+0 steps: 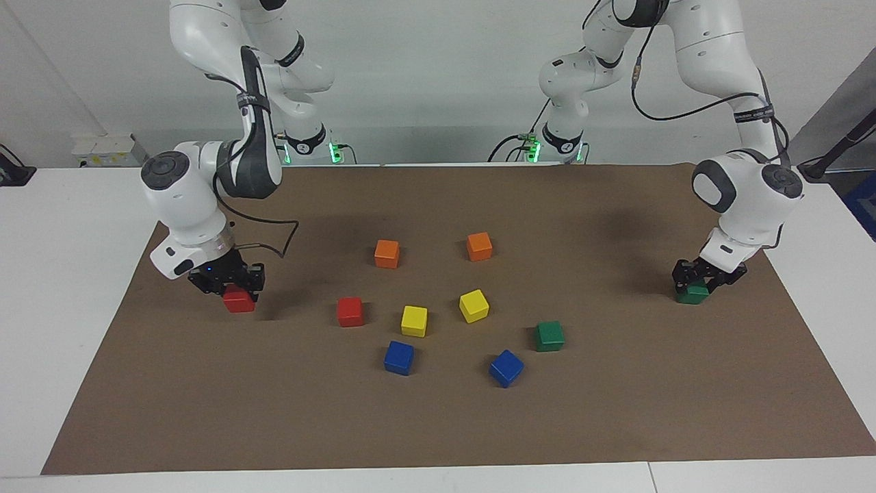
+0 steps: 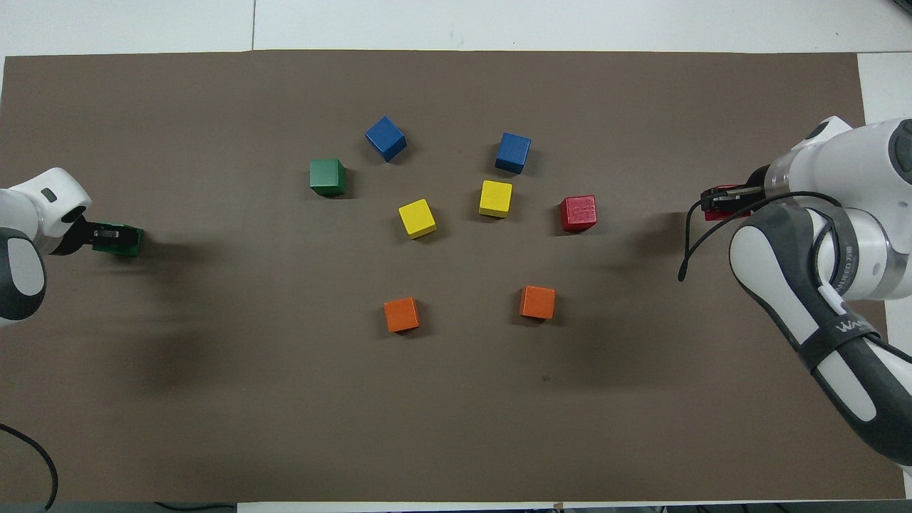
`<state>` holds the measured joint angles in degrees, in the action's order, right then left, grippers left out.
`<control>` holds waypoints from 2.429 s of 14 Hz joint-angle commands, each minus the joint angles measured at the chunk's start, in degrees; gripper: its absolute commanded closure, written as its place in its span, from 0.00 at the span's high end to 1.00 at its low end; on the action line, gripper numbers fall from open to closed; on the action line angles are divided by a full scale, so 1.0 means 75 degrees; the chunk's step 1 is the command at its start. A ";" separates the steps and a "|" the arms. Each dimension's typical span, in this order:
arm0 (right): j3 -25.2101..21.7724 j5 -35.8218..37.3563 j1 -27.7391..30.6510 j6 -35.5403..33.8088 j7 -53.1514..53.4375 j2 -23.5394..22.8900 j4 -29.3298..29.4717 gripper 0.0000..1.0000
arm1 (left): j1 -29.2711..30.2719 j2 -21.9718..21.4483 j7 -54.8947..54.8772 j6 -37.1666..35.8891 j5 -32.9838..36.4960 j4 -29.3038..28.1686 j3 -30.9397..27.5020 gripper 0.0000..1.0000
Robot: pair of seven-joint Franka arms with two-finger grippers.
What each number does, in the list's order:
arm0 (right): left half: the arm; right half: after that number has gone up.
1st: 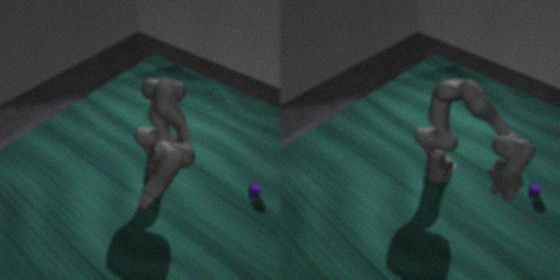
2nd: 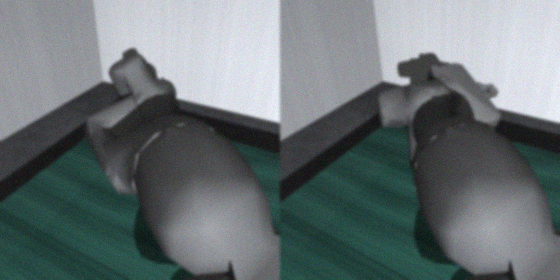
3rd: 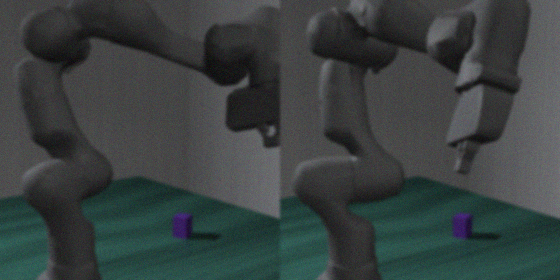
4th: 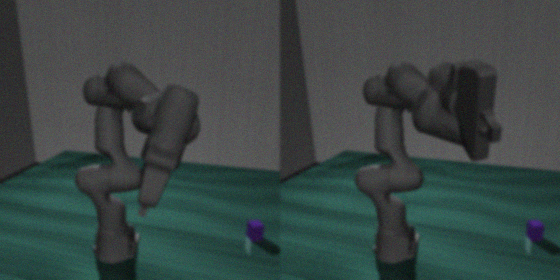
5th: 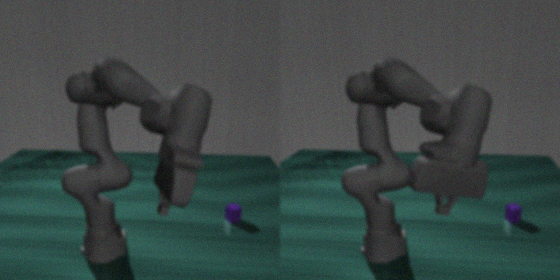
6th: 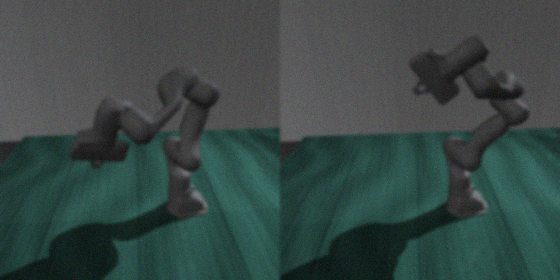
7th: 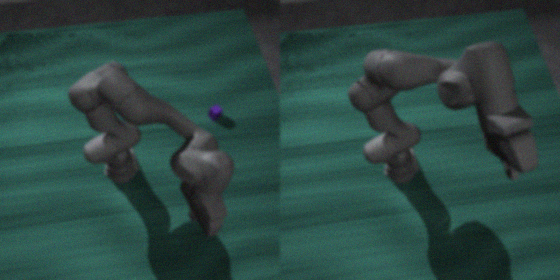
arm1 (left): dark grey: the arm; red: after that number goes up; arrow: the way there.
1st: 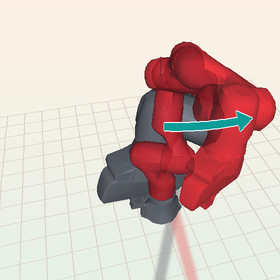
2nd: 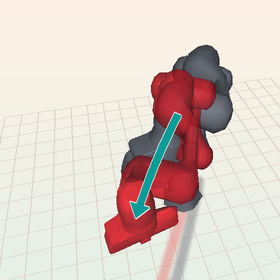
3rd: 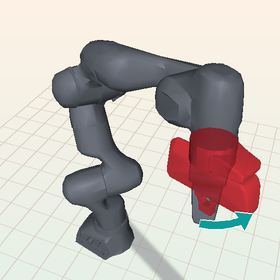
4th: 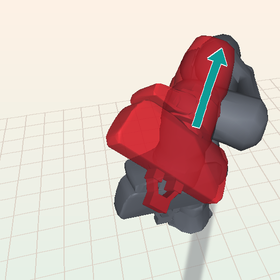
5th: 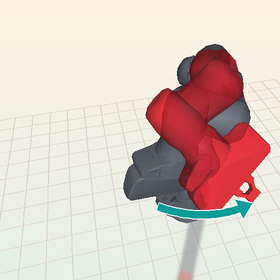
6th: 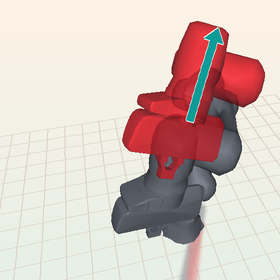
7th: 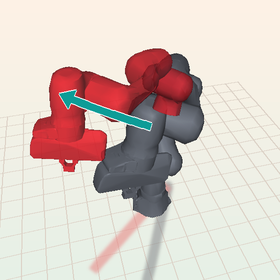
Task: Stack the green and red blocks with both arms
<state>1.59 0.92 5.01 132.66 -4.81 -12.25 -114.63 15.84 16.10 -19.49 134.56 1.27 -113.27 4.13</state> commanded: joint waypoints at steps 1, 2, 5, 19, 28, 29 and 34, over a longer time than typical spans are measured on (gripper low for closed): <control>0.0092 -0.0040 0.0210 0.0300 -0.0284 -0.0078 -0.0197 0.05 | -0.0329 0.0033 -0.0038 -0.1471 0.0135 0.1341 0.0024 1.00; 0.0092 -0.0040 0.0210 0.0312 -0.0284 -0.0124 -0.0243 0.06 | -0.0621 0.0033 0.0020 -0.1824 0.0123 0.1670 0.0012 1.00; 0.0092 -0.0040 0.0245 0.0569 -0.0273 -0.0125 -0.0547 0.07 | -0.1698 0.0196 0.1305 -0.2727 0.0053 0.2655 0.0024 1.00; 0.0081 -0.0040 0.0468 0.0980 -0.0308 -0.0441 -0.0783 0.23 | -0.3952 0.1896 0.4122 -0.0516 -0.0357 0.3092 0.0001 1.00; 0.0116 -0.0052 0.0363 -0.1370 -0.0121 0.0355 0.0549 1.00 | -0.3941 0.2353 0.4227 -0.0152 -0.0380 0.2892 0.0012 1.00; 0.0174 -0.0052 0.0305 -0.1817 0.0193 0.0344 0.1017 1.00 | -0.3918 0.2423 0.4286 -0.0175 -0.0531 0.2939 0.0012 1.00; 0.0327 0.0100 -0.1251 -0.2373 0.2277 0.0063 0.2158 1.00 | -0.3906 0.2470 0.4287 -0.0478 -0.1037 0.3090 0.0001 0.86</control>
<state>3.95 0.92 -0.60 115.28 6.08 -9.11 -101.27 -13.23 34.00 12.05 132.15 -5.20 -91.70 4.59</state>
